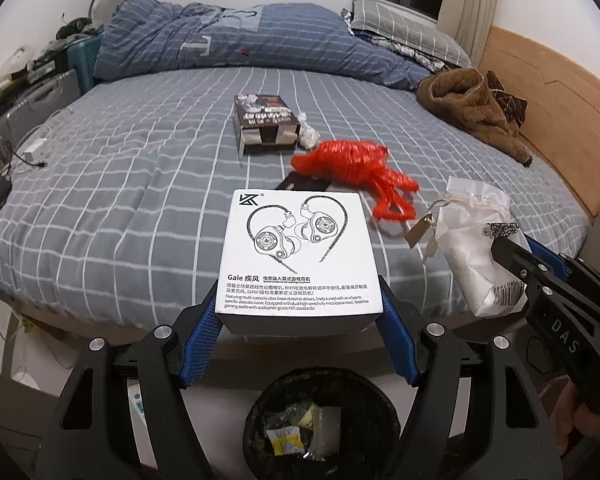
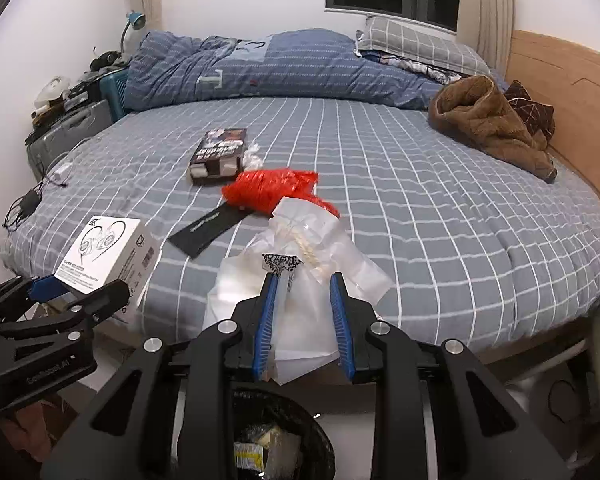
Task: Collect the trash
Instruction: 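Carry the white box and clear bag in both tools over the trash bin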
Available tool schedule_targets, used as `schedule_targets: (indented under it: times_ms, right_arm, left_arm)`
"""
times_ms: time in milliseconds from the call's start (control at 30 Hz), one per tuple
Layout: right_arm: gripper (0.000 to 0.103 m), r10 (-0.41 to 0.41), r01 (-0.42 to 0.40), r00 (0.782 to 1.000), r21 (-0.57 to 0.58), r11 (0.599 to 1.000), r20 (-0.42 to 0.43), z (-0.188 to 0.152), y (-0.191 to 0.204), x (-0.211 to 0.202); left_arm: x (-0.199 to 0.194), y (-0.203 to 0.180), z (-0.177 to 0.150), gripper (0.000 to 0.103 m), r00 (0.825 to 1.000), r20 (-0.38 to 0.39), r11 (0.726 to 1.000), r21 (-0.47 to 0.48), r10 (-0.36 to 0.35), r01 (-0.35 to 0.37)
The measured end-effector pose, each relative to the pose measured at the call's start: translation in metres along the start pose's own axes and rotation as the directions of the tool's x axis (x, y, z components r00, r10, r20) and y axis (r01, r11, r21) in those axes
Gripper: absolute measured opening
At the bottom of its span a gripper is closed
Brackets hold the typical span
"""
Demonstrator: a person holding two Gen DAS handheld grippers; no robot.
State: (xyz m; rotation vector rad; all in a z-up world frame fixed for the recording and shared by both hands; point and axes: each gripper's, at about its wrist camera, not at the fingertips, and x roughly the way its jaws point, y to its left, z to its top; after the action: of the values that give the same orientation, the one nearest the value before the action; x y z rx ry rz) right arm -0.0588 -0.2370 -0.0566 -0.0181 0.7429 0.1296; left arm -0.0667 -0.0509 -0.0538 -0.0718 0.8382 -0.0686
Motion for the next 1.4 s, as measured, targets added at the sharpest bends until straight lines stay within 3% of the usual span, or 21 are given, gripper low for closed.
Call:
schedule_targets:
  times_ms: [733,1067,1400]
  right_arm:
    - [0.026,0.047,-0.049,0.982,-0.009,0.999,-0.184,-0.09,0.024,-0.018]
    - [0.026,0.053,-0.064,0.944,-0.023,0.998,-0.325,-0.125,0.039,0.019]
    - [0.026,0.043,-0.071,0.878,-0.042,0.997,-0.477,-0.157,0.056,0.068]
  left_arm:
    - [-0.027,0.013,-0.089,0.07,0.992,-0.127,0.999,-0.024,0.021,-0.024]
    - [0.004,0.037,-0.118,0.07,0.975,-0.215,0.998,-0.032,0.054,-0.063]
    - [0.035,0.053,-0.138,0.07,0.96,-0.271,0.995,-0.037,0.076,-0.089]
